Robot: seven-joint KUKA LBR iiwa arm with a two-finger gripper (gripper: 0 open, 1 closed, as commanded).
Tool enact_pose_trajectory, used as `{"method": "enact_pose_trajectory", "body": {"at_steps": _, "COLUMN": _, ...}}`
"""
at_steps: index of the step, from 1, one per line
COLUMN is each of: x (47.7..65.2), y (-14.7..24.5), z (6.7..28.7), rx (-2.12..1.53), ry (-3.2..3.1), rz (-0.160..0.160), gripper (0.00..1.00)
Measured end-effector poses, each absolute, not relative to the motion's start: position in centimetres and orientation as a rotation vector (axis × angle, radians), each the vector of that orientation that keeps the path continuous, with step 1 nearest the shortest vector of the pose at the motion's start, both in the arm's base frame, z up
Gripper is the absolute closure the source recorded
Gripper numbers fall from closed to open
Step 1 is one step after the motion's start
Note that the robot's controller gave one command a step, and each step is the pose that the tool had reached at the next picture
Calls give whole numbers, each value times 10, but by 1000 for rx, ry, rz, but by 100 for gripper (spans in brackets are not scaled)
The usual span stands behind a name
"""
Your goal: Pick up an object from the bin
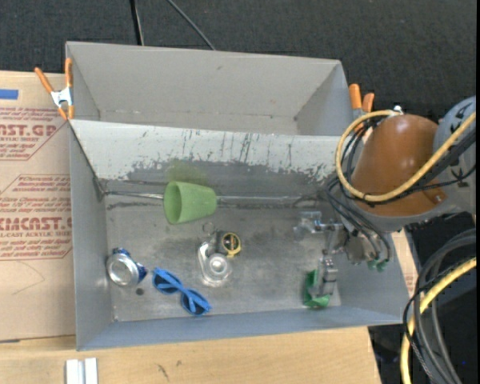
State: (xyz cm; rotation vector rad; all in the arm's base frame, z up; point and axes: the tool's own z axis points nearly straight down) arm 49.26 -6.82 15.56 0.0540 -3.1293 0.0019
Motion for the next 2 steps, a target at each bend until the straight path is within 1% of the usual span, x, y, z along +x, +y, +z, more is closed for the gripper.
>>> {"method": "enact_pose_trajectory", "body": {"at_steps": 1, "x": 491, "y": -116, "z": 86, "rx": 660, "ry": -3070, "rz": -1, "gripper": 0}}
{"method": "enact_pose_trajectory", "body": {"at_steps": 2, "x": 503, "y": -70, "z": 107, "rx": 501, "ry": -3104, "rz": -3, "gripper": 0}}
